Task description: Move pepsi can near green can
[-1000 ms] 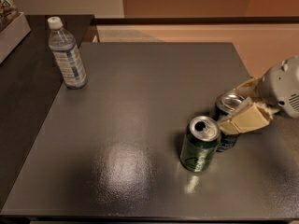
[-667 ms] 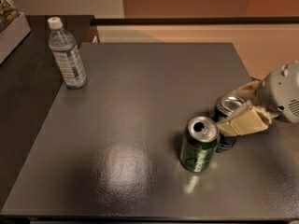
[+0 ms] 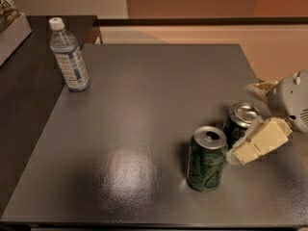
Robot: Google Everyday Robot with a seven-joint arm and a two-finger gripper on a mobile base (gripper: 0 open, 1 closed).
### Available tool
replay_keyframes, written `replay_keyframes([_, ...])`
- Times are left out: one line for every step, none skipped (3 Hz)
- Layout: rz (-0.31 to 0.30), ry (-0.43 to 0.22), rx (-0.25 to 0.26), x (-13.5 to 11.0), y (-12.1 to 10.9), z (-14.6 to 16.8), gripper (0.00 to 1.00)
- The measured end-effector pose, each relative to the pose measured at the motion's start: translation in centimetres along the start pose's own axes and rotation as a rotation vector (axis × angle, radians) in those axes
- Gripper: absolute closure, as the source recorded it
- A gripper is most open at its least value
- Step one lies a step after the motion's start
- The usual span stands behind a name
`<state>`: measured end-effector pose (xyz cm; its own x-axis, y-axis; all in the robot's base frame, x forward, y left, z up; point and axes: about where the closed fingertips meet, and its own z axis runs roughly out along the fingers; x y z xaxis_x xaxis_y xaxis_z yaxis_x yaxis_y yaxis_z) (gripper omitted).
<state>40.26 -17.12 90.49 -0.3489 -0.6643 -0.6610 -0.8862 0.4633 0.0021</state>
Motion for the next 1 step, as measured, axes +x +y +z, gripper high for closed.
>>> replay_keyframes([0.0, 0.0, 0.0, 0.0, 0.0, 0.0, 0.0])
